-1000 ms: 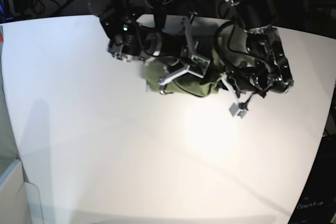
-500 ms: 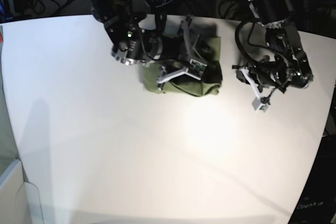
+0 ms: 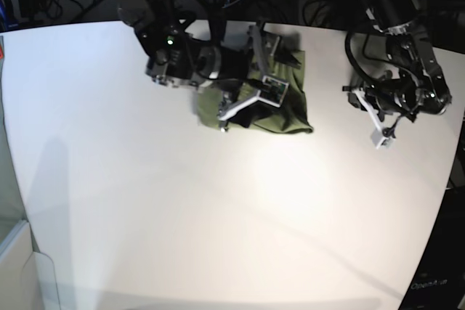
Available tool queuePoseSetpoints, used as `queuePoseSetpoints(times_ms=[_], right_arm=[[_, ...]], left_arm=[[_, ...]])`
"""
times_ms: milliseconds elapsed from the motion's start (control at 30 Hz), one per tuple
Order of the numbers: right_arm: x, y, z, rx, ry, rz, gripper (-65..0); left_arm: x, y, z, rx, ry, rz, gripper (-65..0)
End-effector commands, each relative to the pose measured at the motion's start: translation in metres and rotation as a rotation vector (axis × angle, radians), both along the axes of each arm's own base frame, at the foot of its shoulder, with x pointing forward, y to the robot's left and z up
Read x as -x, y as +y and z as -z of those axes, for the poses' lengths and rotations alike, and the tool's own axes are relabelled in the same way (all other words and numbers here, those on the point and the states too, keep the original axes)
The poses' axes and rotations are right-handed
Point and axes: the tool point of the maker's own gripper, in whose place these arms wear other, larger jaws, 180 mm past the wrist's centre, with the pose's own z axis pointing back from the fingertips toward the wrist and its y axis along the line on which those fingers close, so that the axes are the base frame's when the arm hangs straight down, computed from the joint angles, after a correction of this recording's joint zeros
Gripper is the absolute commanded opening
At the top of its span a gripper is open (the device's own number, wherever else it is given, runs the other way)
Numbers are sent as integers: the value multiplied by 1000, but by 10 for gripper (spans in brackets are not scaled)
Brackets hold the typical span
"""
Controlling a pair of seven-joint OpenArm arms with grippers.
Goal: Fold the T-shirt properly
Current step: 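Press the folded end down with the right gripper and withdraw the left gripper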
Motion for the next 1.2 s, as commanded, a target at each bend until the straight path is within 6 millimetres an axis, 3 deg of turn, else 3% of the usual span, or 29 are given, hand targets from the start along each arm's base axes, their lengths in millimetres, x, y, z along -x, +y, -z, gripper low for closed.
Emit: queuePoseSetpoints(times_ms=[0,67,133,267,333,633,933,1167], right_arm=[[-3,5,-15,-54,-28,-8,-181],[-6,1,-14,-42,-38,-9,-235],[-11,0,-19,-55,-53,0,-328],[-27,-10,-23,-60,-71,47,-593],[-34,-17,-24,-58,-74,78,-650],[-66,-36,-27,-39,-104,146,-650],[-65,-23,-3,-68,-17,147,-650],[-61,-19,30,-91,77,154,-650]], left_arm=[[-11,5,-10,-6,-40,-2,-608],[-11,8,-11,-12,-41,-3,-608],[-10,9,-11,-14,-39,-3,-608],[-3,9,-6,-15,-22,-2,-608],[-1,9,-5,-15,-17,-2,-608],[10,8,2,-13,9,-2,-608],[13,10,2,-21,11,-1,-608],[13,11,1,-23,10,-1,-608]])
